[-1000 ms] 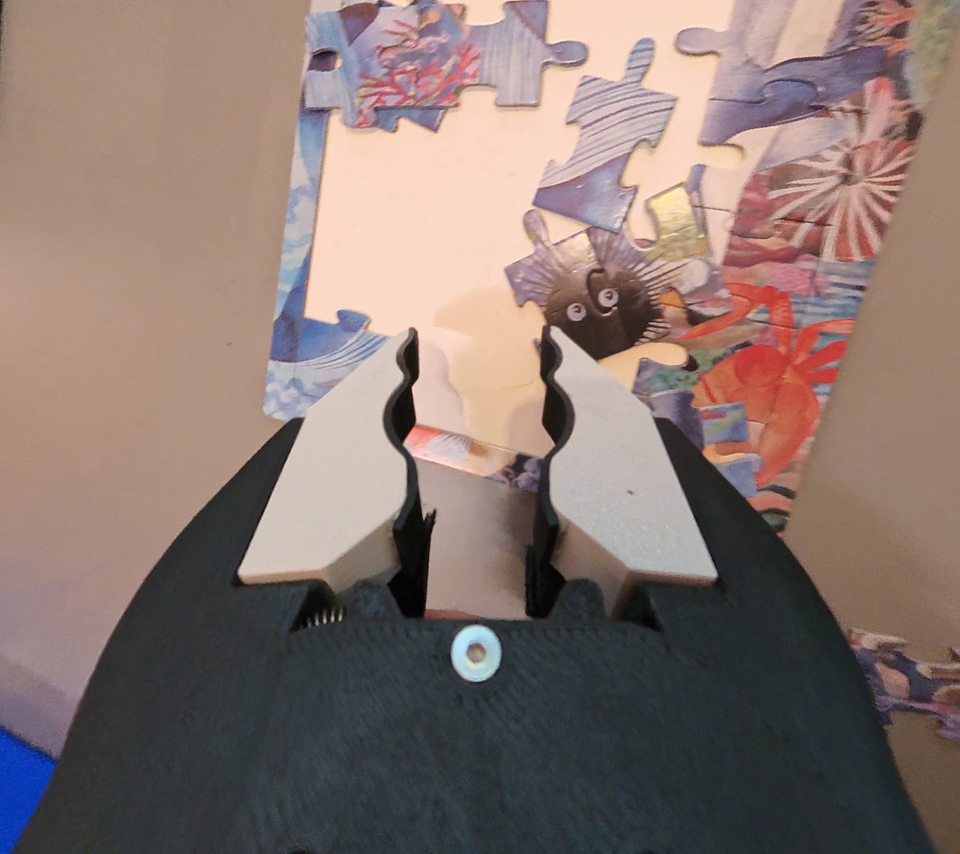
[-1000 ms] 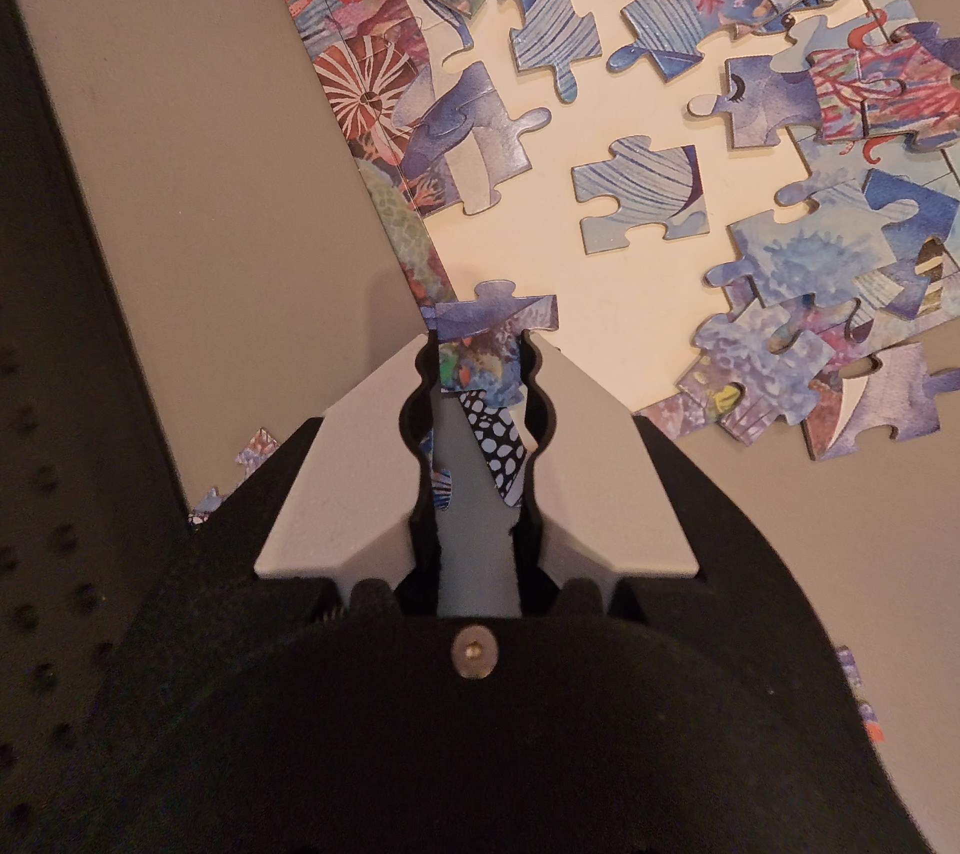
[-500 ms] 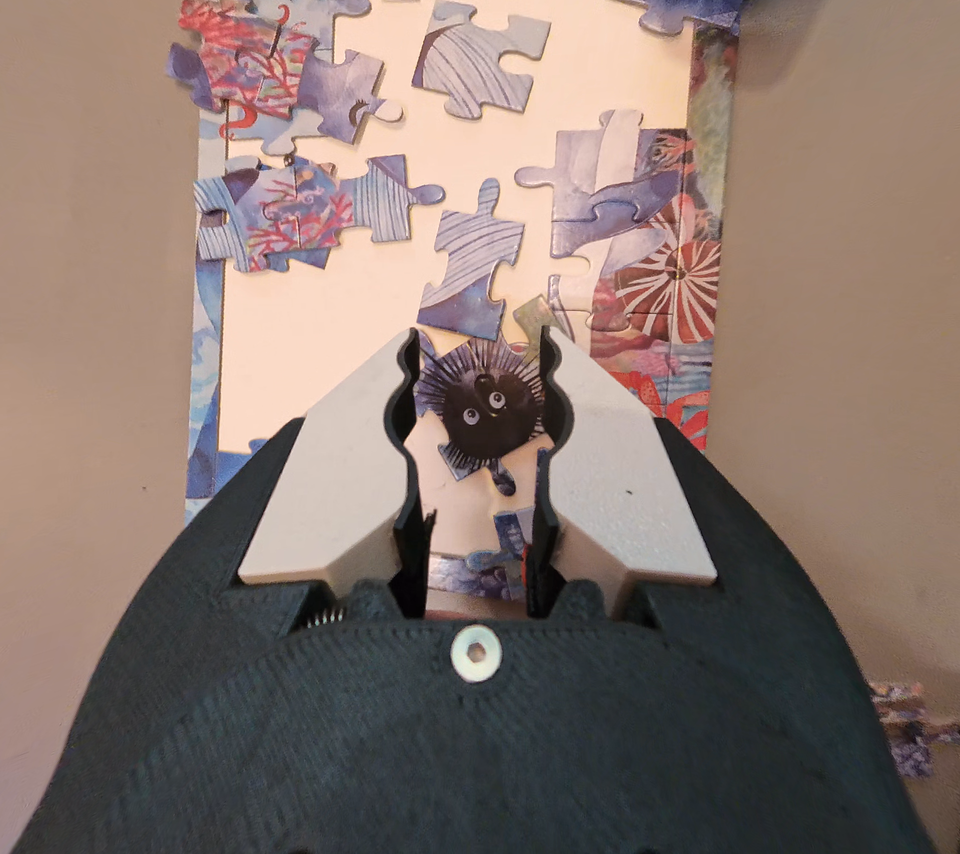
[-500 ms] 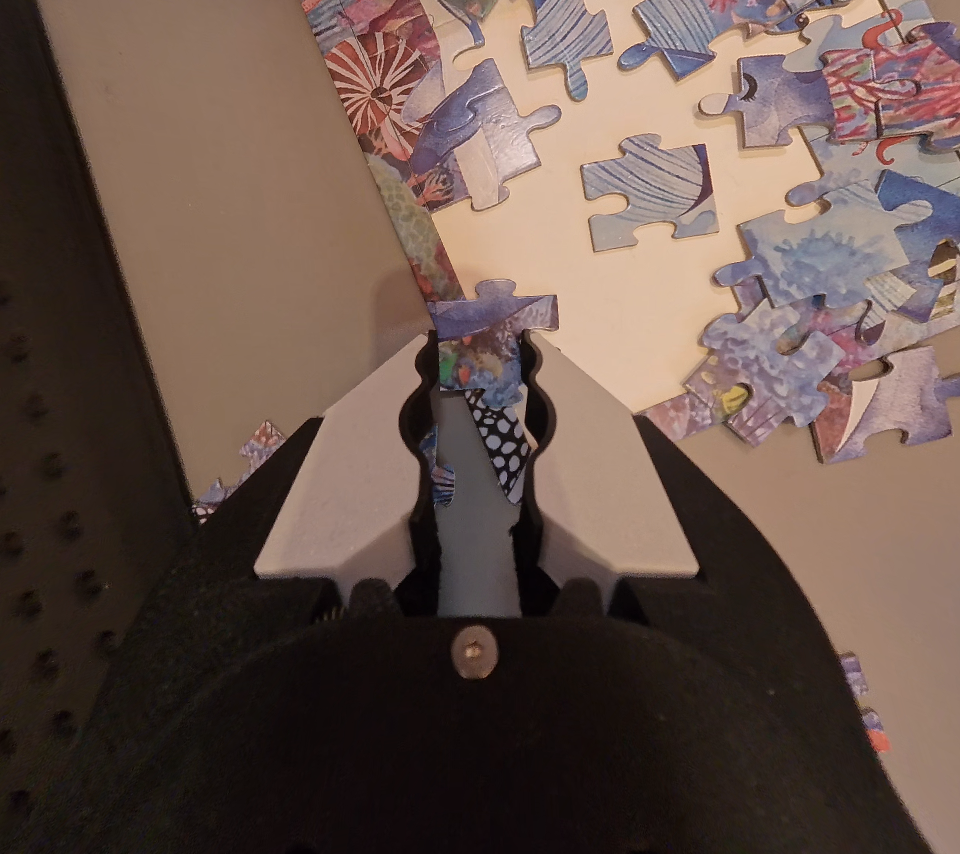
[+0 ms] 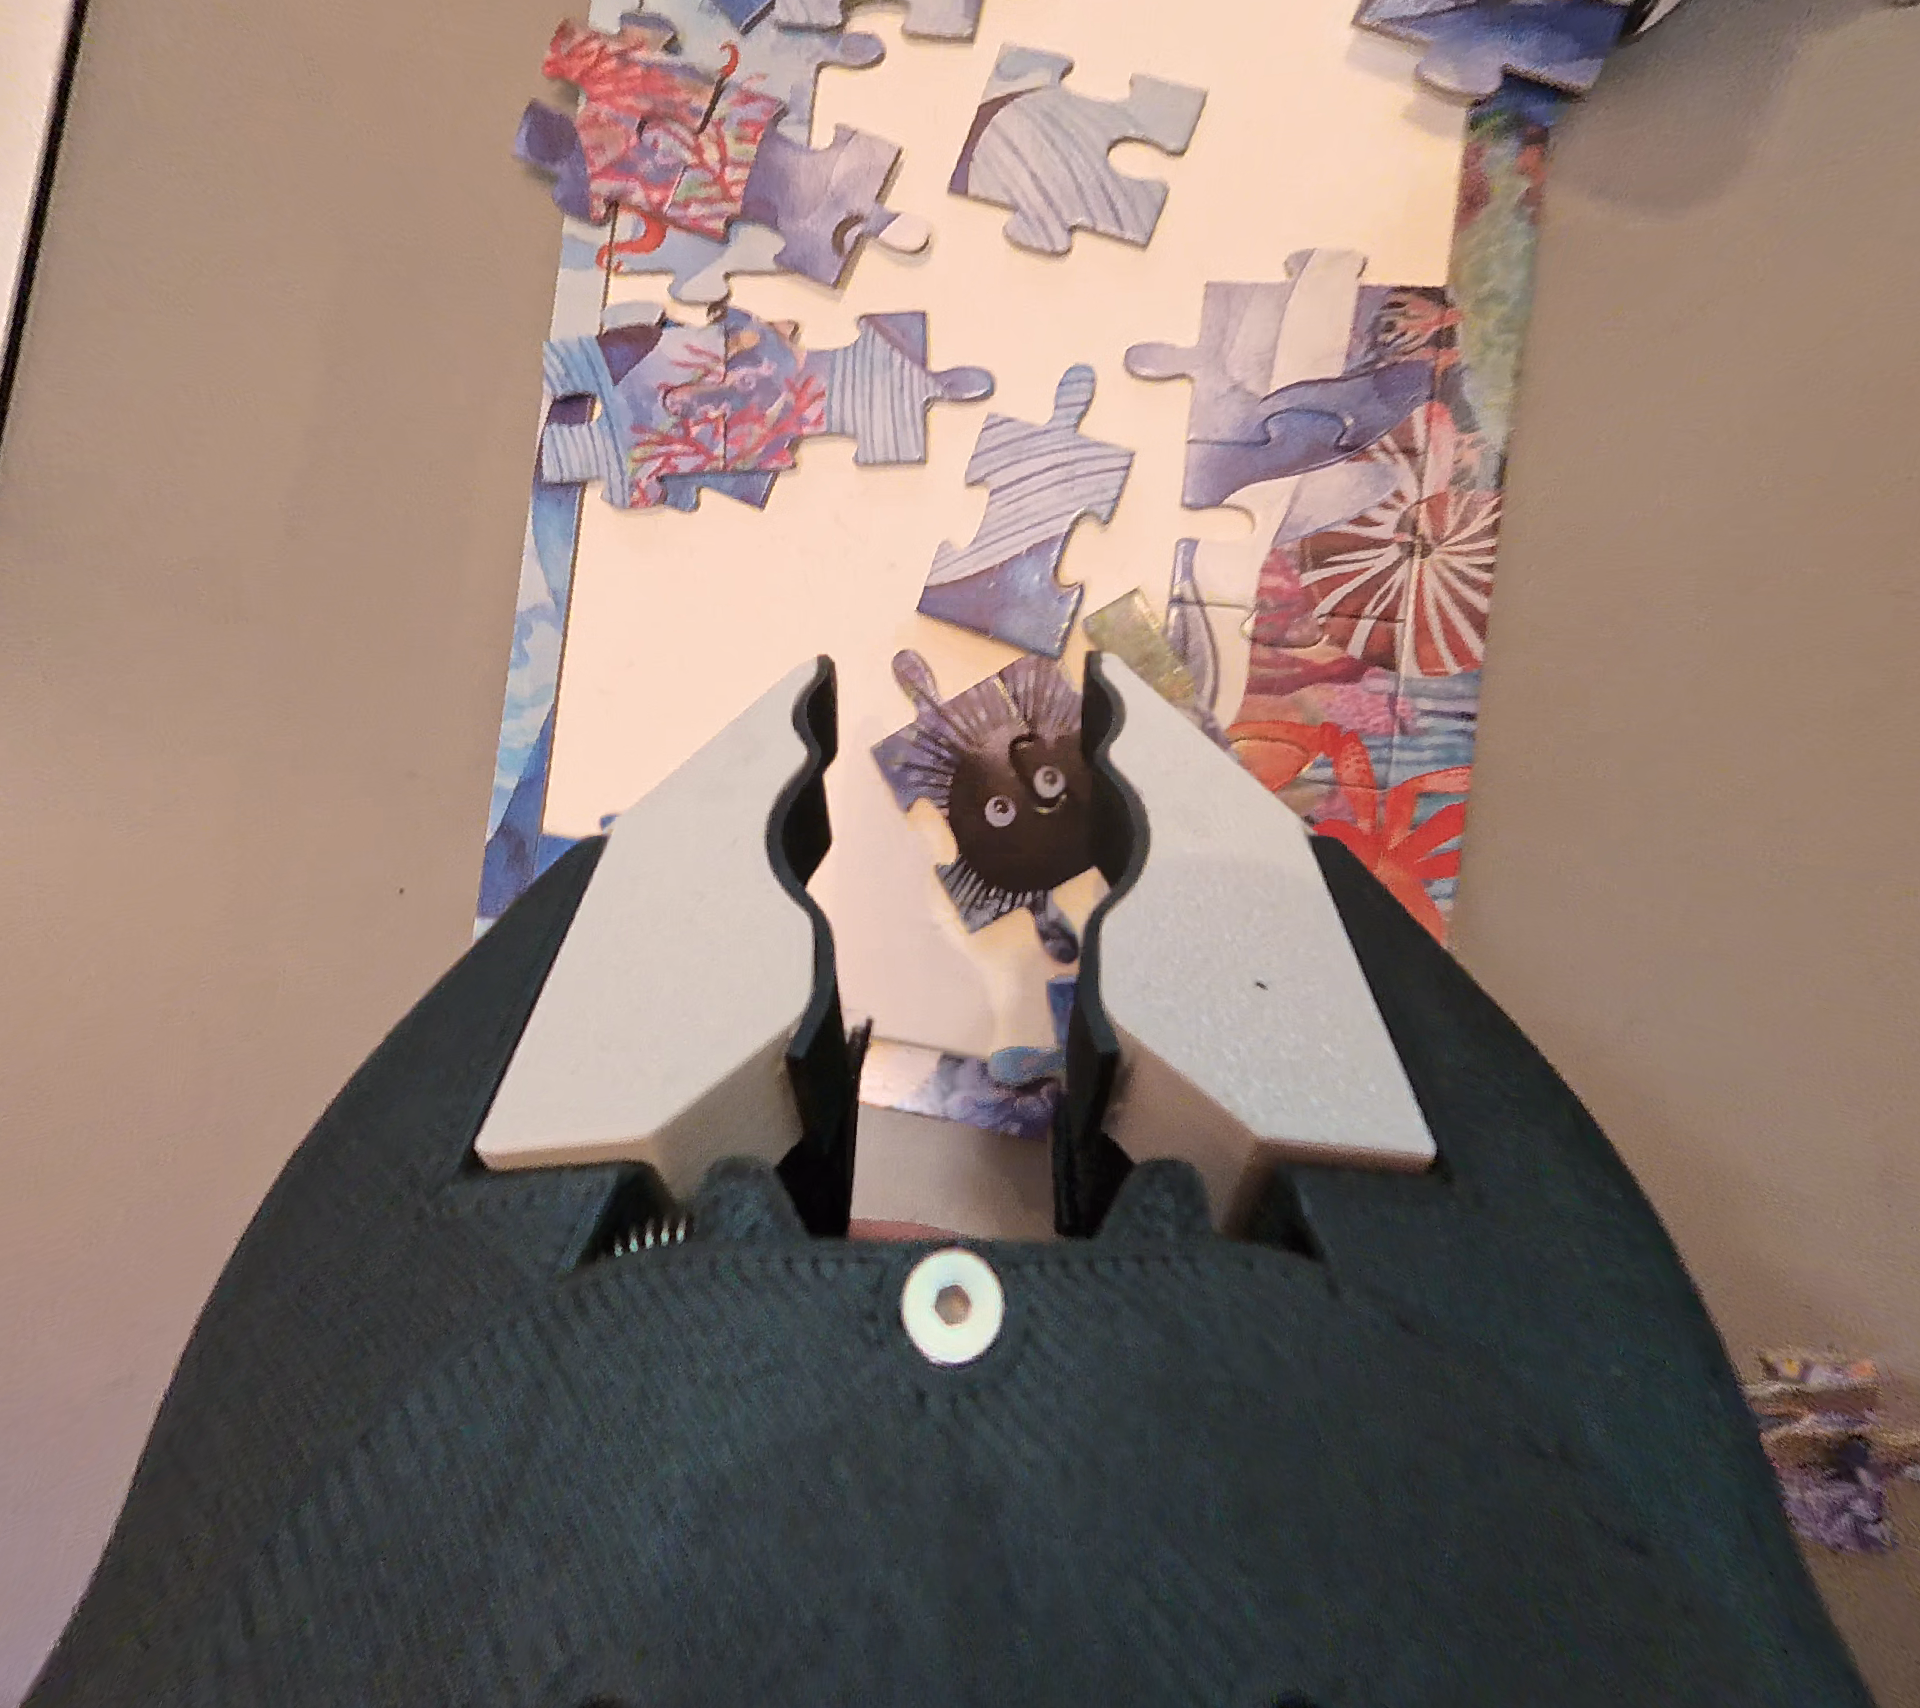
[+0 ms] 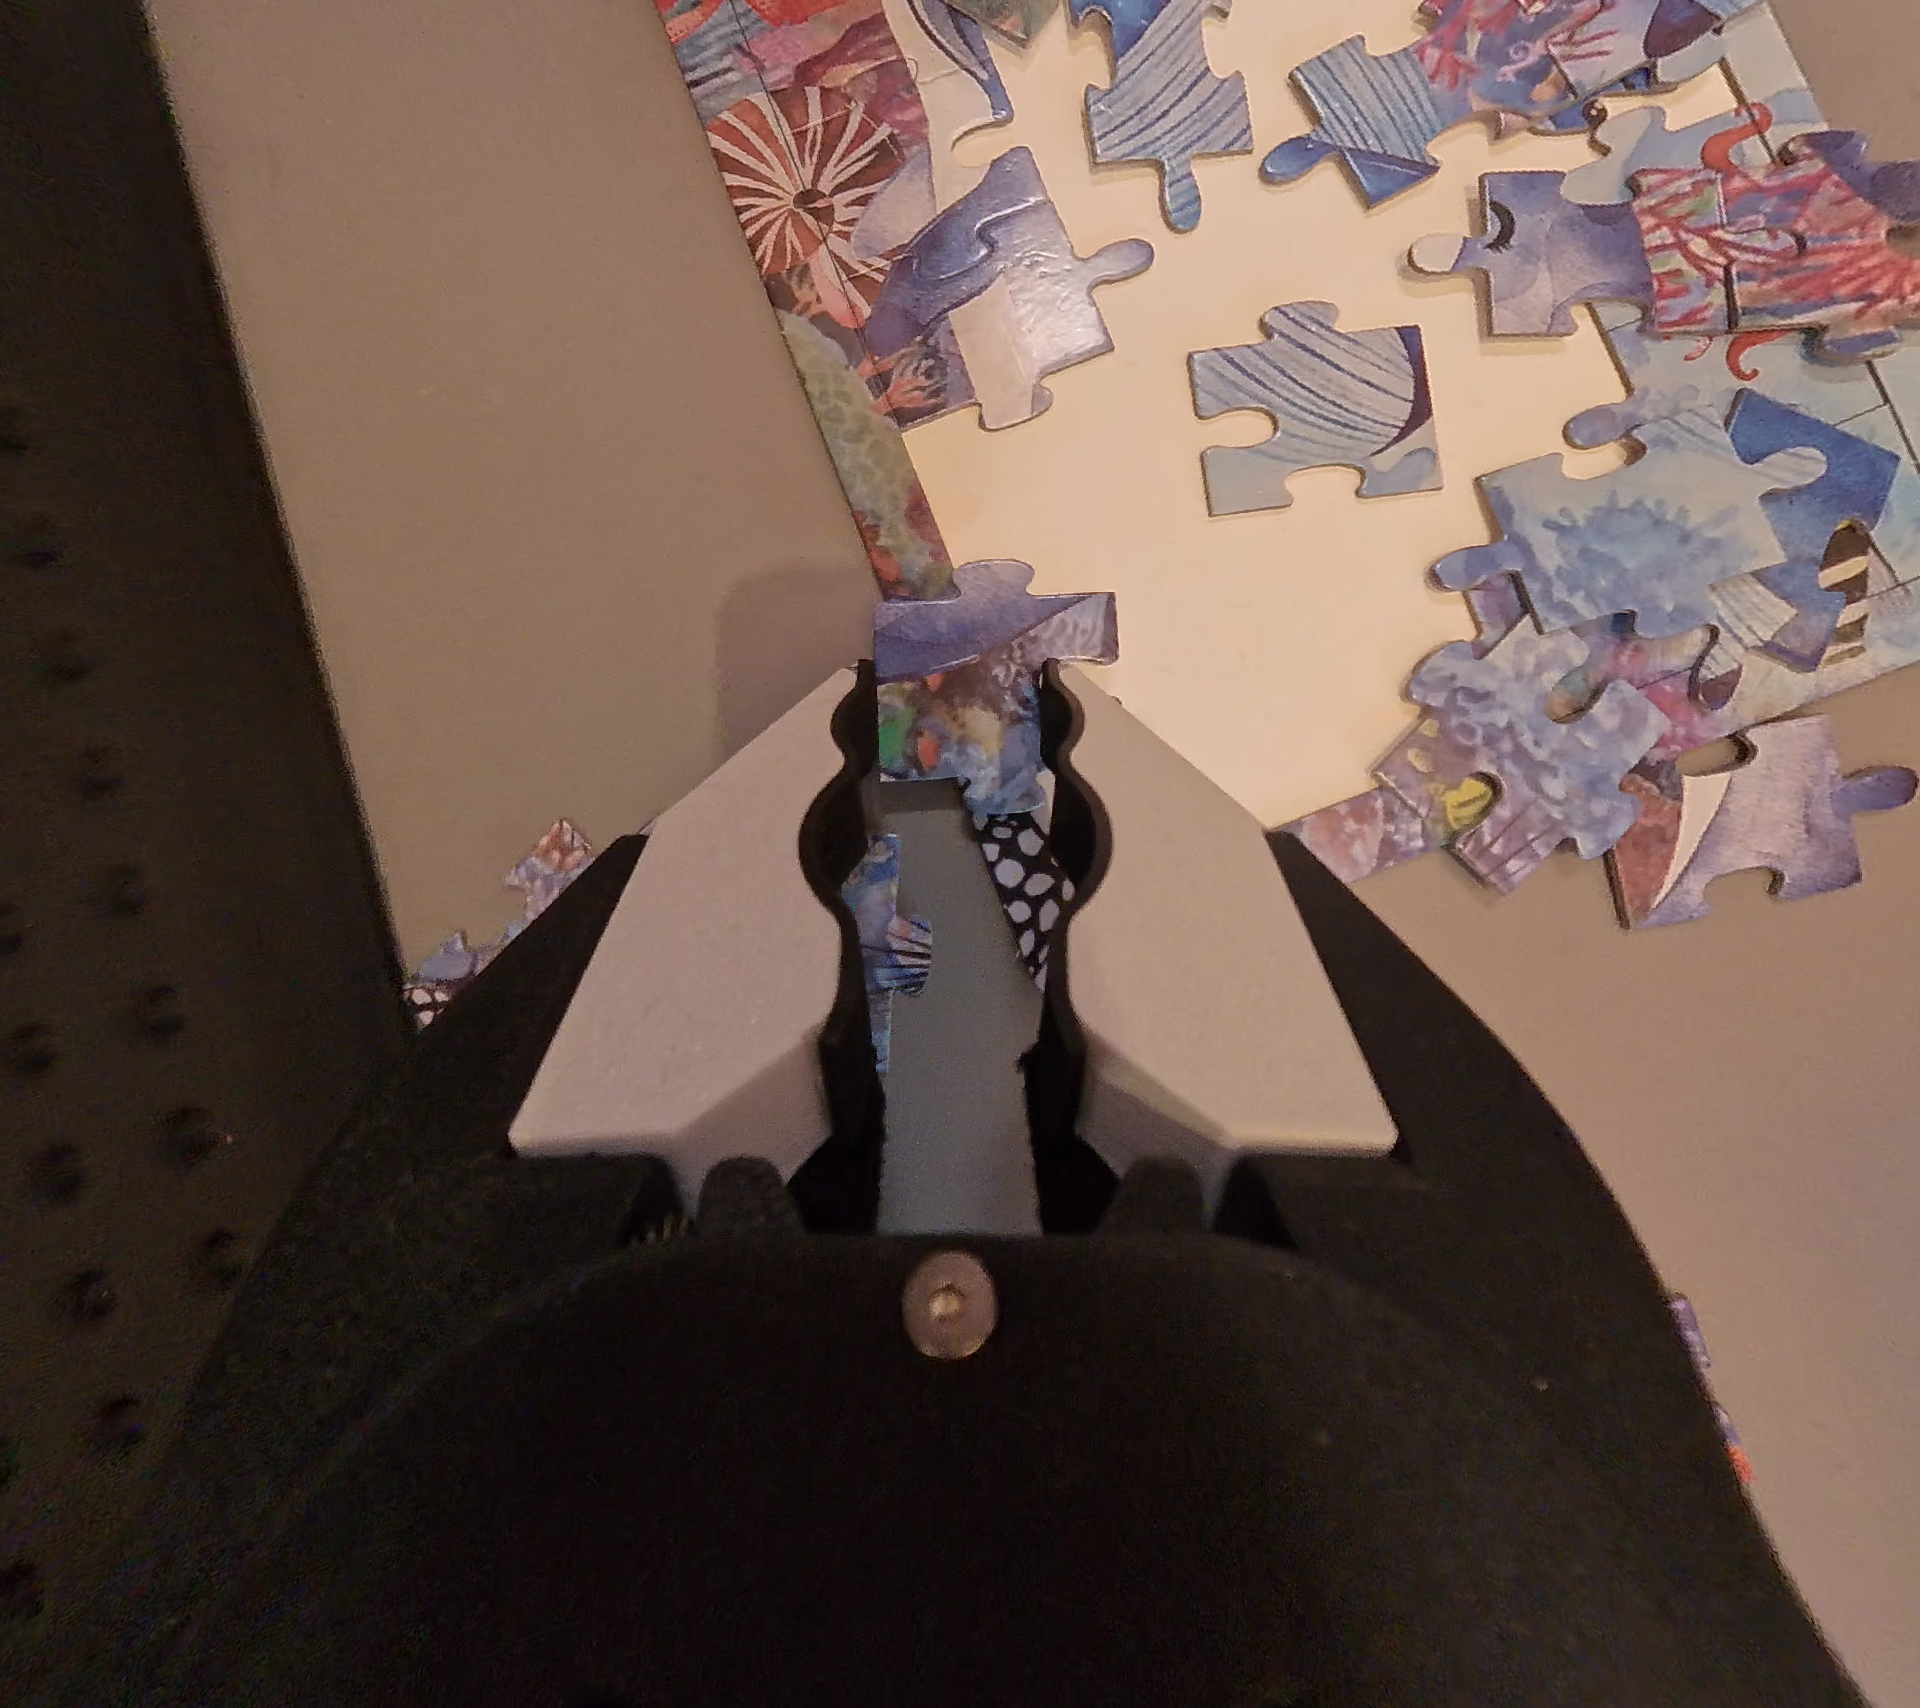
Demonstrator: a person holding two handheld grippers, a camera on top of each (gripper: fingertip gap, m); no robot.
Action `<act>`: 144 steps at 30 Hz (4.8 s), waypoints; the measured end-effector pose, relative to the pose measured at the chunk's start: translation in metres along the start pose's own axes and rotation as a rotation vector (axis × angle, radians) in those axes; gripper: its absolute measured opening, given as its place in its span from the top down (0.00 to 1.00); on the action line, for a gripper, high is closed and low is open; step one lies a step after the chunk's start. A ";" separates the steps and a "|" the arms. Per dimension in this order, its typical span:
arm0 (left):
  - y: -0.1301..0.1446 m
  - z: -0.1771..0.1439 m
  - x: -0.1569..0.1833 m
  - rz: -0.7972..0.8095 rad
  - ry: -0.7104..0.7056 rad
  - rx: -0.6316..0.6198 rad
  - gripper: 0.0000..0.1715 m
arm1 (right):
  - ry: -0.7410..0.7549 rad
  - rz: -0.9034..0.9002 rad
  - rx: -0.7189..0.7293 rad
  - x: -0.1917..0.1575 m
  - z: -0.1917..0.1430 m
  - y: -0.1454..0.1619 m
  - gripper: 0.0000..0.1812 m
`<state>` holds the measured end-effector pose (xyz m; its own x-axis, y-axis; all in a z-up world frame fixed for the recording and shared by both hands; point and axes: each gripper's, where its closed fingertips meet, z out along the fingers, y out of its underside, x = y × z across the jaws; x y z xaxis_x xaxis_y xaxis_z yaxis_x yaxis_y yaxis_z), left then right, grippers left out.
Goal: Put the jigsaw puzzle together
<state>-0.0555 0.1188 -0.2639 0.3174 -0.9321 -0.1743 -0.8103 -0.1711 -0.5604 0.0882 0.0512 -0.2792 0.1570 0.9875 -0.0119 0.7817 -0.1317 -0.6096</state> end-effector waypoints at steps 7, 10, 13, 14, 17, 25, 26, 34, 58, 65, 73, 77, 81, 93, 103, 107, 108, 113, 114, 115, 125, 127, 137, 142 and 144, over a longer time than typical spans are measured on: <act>-0.011 0.007 0.020 0.046 0.048 0.005 0.74 | 0.028 -0.062 -0.001 -0.004 0.002 -0.008 0.84; -0.011 0.008 0.023 0.050 0.060 -0.001 0.73 | 0.027 -0.080 0.020 -0.004 0.001 -0.019 0.84; -0.002 0.005 0.012 0.031 0.028 -0.020 0.73 | 0.011 -0.114 0.033 -0.001 0.006 -0.036 0.84; 0.004 0.002 0.005 0.021 0.007 -0.034 0.73 | 0.004 -0.128 0.036 0.000 0.009 -0.043 0.84; 0.026 -0.008 -0.022 -0.040 -0.074 -0.066 0.73 | -0.011 -0.178 0.037 0.004 0.021 -0.068 0.84; 0.072 -0.043 -0.083 -0.221 -0.261 -0.046 0.75 | -0.067 -0.285 0.034 0.029 0.069 -0.136 0.84; 0.074 -0.044 -0.085 -0.232 -0.266 -0.039 0.75 | -0.067 -0.300 0.034 0.033 0.075 -0.143 0.84; 0.087 -0.044 -0.088 -0.246 -0.269 -0.068 0.75 | -0.133 -0.321 -0.051 0.063 0.117 -0.161 0.83; 0.061 -0.037 -0.074 -0.184 -0.244 -0.059 0.75 | 0.008 0.036 -0.211 0.000 -0.043 0.039 0.71; 0.044 -0.032 -0.065 -0.145 -0.229 -0.046 0.75 | 0.012 0.086 -0.204 -0.024 -0.036 0.064 0.76; 0.042 -0.033 -0.065 -0.141 -0.231 -0.039 0.75 | 0.061 0.087 -0.169 -0.020 -0.035 0.063 0.83; 0.040 -0.035 -0.065 -0.137 -0.234 -0.033 0.75 | 0.087 0.072 -0.171 -0.018 -0.039 0.063 0.83; 0.030 -0.034 -0.060 -0.130 -0.217 -0.005 0.75 | 0.116 0.018 -0.137 -0.012 -0.049 0.046 0.83; -0.065 -0.003 0.045 -0.042 0.169 0.214 0.76 | 0.252 -0.261 -0.064 0.000 -0.050 -0.020 0.83; -0.094 0.005 0.078 -0.141 0.358 0.323 0.76 | 0.284 -0.329 -0.039 0.004 -0.048 -0.035 0.83; -0.099 0.003 0.084 -0.167 0.409 0.351 0.77 | 0.275 -0.319 -0.039 0.006 -0.045 -0.032 0.83; -0.101 0.003 0.085 -0.171 0.416 0.356 0.77 | 0.273 -0.320 -0.036 0.005 -0.044 -0.032 0.83; -0.107 0.002 0.092 -0.211 0.479 0.385 0.84 | 0.281 -0.338 -0.012 0.003 -0.043 -0.038 0.83; -0.108 0.002 0.093 -0.218 0.490 0.392 0.87 | 0.285 -0.343 -0.007 0.003 -0.043 -0.039 0.83; -0.109 0.002 0.094 -0.224 0.497 0.398 0.91 | 0.291 -0.347 -0.003 0.003 -0.044 -0.040 0.83; -0.112 -0.005 0.089 -0.259 0.521 0.434 1.00 | 0.348 -0.288 0.025 0.003 -0.051 -0.033 0.77; -0.108 -0.006 0.081 -0.263 0.486 0.427 1.00 | 0.328 -0.202 0.009 0.002 -0.057 -0.018 0.74; -0.086 -0.017 0.037 -0.299 0.335 0.405 1.00 | 0.039 0.082 -0.110 -0.066 -0.033 0.056 0.74; -0.083 -0.024 0.027 -0.304 0.295 0.412 1.00 | 0.044 0.119 -0.068 -0.064 -0.023 0.047 0.82; -0.081 -0.026 0.024 -0.306 0.287 0.414 1.00 | 0.056 0.134 -0.072 -0.059 -0.023 0.048 0.87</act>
<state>0.0051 0.1018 -0.2014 0.3142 -0.9189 0.2387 -0.4250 -0.3610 -0.8301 0.1302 -0.0157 -0.2895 0.2949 0.9545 -0.0441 0.7923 -0.2700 -0.5472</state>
